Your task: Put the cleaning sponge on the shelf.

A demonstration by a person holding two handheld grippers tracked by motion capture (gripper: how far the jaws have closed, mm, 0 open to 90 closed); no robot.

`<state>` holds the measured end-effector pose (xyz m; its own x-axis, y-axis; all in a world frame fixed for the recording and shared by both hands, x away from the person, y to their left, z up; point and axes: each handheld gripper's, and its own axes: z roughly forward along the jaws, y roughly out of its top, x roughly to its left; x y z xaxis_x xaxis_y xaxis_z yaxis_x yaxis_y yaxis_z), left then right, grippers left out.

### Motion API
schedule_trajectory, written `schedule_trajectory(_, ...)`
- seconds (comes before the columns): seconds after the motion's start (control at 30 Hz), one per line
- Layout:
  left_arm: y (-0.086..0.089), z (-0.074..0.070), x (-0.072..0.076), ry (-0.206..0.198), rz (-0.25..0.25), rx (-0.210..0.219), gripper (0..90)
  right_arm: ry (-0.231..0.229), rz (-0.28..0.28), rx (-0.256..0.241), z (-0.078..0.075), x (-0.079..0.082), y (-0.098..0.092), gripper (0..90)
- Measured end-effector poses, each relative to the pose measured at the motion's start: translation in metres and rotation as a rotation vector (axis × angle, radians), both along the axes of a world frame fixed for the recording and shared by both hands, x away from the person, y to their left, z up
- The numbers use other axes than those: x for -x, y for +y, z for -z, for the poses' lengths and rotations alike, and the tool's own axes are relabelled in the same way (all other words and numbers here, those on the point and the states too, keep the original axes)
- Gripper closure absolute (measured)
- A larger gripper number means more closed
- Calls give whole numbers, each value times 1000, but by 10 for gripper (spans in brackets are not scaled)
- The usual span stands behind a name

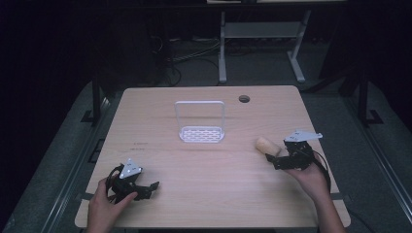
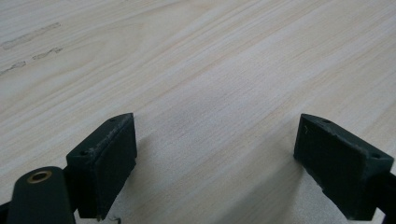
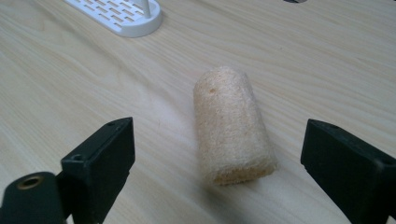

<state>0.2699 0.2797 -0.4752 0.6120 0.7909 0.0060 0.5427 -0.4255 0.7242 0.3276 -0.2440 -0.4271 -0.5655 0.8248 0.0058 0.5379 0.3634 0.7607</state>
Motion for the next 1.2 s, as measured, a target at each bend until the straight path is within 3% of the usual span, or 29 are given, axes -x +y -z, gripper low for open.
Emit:
schedule_trajectory(0.13,0,0,0,0,0,0,127,3,-2,3,-2,-4,1,81)
schedule_trajectory(0.2,0,0,0,0,0,0,127,18,-7,0,-2,-10,2,26)
schedule_trajectory(0.7,0,0,0,2,0,-1,127,49,-41,7,-2,-39,8,25)
schedule_trajectory(0.9,0,0,0,3,0,-1,127,70,-74,32,2,-52,9,25)
schedule_trajectory(1.2,0,0,0,2,-1,0,126,117,-107,55,13,-58,15,25)
